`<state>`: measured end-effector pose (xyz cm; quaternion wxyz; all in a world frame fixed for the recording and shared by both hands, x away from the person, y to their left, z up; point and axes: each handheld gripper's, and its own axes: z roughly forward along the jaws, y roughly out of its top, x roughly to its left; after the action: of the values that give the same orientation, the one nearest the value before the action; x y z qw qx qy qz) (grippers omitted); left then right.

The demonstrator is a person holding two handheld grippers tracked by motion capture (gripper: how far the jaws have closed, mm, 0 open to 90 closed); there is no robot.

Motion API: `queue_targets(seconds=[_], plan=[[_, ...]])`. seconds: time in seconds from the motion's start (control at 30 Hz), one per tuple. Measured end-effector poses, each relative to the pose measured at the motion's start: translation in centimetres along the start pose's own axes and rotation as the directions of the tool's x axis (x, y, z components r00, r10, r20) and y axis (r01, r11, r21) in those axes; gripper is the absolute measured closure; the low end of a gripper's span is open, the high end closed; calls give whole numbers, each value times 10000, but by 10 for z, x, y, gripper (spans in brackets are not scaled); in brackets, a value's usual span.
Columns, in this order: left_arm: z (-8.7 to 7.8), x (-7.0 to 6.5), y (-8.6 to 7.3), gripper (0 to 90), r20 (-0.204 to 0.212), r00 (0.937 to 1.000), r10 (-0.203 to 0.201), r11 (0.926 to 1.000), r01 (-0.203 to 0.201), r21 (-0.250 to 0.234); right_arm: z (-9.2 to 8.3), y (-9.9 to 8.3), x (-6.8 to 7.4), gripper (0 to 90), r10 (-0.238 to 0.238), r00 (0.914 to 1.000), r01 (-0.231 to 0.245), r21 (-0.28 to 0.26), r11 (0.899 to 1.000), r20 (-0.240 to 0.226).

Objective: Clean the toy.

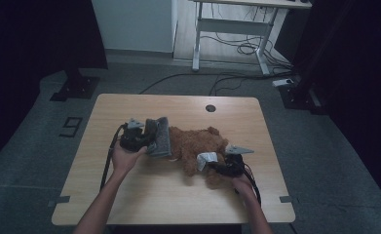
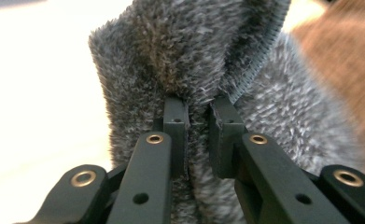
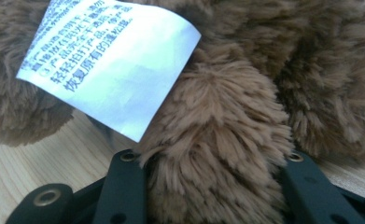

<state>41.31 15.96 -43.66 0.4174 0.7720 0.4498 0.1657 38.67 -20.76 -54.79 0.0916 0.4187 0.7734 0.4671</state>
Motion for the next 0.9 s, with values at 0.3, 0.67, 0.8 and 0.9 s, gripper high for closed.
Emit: queue_targets(seconds=[0.3, 0.67, 0.8, 0.9], plan=[[39, -43, 43, 784, 608, 9954, 739, 9943, -782, 724, -2, -2, 0, 613, -75, 10000, 75, -15, 10000, 65], [51, -45, 14, 786, 459, 9941, 980, 9895, -1023, 1021, -15, -4, -4, 367, 357, 9993, -358, -82, 9993, -86], [42, -45, -2, 789, 602, 9938, 936, 9933, -973, 620, -33, -5, -7, 298, 322, 9993, -332, -566, 9978, -171], [34, -46, -14, 790, 706, 9938, 863, 9953, -891, 371, -42, -2, -8, 257, 248, 9992, -276, -885, 9957, -322]])
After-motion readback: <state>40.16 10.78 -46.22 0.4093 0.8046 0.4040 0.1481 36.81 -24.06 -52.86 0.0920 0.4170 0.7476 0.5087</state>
